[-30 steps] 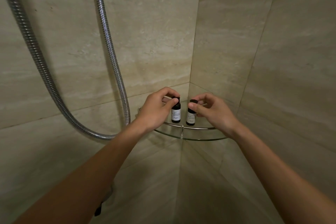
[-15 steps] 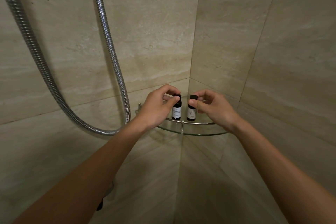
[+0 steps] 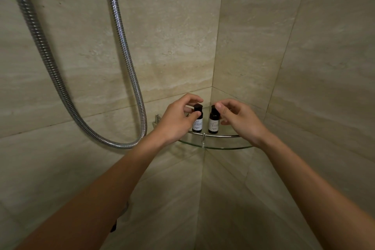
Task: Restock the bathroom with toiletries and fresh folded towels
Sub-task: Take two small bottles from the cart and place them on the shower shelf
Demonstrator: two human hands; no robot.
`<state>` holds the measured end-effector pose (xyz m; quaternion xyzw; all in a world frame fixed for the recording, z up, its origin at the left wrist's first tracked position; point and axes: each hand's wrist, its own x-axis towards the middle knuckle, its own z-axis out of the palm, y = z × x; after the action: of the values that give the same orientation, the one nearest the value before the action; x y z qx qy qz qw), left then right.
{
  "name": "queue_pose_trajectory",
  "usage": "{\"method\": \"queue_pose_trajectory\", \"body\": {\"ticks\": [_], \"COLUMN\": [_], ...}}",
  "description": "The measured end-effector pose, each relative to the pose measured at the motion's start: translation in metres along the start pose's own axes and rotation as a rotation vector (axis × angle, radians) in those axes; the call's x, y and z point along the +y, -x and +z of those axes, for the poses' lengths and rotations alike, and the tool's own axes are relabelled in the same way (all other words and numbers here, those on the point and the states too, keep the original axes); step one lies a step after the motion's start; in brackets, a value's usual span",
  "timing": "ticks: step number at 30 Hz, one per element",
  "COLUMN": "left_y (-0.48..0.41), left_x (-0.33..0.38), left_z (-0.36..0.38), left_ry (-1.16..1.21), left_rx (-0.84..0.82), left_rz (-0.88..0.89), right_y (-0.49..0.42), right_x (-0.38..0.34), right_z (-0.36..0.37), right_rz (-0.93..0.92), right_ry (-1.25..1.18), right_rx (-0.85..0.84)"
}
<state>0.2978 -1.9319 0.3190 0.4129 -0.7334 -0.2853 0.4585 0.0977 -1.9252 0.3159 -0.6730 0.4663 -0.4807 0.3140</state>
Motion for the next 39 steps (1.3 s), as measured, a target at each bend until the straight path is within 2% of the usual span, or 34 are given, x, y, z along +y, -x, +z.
{"method": "queue_pose_trajectory", "body": {"ticks": [18,24,28,31,36,39], "left_y": [0.014,0.037,0.061,0.079,0.126,0.151], "left_x": [-0.004,-0.006,-0.011,-0.019,-0.024,-0.023], "left_z": [-0.004,-0.011,-0.012,-0.010,0.006,0.020], "left_ry": [-0.035,-0.127,-0.241,-0.223,-0.229,-0.250], "left_rx": [-0.082,-0.054,-0.016,-0.002,-0.064,-0.162], "left_rz": [-0.016,0.027,0.145,0.221,0.239,0.214], "right_y": [0.007,0.039,0.074,0.106,0.165,0.202], "right_x": [-0.007,-0.011,-0.015,-0.015,-0.007,0.000], "right_z": [0.000,0.007,0.011,0.019,0.031,0.031], "right_rz": [0.034,0.009,-0.024,-0.067,-0.038,0.026], "right_ry": [0.017,0.175,0.329,0.476,0.639,0.722], "right_rx": [0.045,0.135,0.164,0.187,0.162,0.145]}}
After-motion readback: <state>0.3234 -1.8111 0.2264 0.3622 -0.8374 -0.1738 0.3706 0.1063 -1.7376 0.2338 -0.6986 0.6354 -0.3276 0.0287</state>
